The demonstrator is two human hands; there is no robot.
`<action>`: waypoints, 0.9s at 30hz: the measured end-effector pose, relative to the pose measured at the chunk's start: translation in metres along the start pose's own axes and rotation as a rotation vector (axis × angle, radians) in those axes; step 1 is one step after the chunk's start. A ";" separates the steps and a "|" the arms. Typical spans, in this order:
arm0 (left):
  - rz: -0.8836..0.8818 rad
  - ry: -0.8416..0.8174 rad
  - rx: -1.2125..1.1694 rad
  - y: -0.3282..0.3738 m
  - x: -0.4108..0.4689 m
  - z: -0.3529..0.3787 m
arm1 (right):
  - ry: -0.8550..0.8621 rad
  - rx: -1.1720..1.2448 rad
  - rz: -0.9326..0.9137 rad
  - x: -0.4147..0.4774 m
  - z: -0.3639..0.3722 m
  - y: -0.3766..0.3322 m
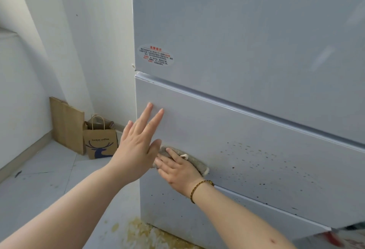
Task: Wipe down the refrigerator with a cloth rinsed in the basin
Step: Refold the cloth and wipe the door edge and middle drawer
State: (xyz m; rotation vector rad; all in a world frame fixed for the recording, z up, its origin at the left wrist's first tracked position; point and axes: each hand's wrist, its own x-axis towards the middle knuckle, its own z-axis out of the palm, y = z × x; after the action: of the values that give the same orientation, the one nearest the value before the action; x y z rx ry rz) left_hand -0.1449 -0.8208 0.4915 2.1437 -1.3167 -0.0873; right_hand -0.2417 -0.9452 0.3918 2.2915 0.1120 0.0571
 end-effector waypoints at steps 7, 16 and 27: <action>-0.099 0.037 0.043 0.012 -0.002 -0.001 | 0.628 0.006 0.521 -0.061 -0.031 0.078; -0.149 0.059 0.023 0.025 0.002 0.013 | 0.535 -0.037 0.445 -0.047 0.016 0.031; -0.161 0.062 0.021 0.030 0.002 0.019 | 0.695 -0.045 0.657 -0.125 -0.007 0.091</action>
State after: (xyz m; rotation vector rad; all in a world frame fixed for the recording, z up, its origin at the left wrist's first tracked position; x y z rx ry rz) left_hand -0.1746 -0.8407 0.4928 2.2493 -1.1135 -0.0716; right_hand -0.3606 -1.0125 0.4644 2.0747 -0.2872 1.1728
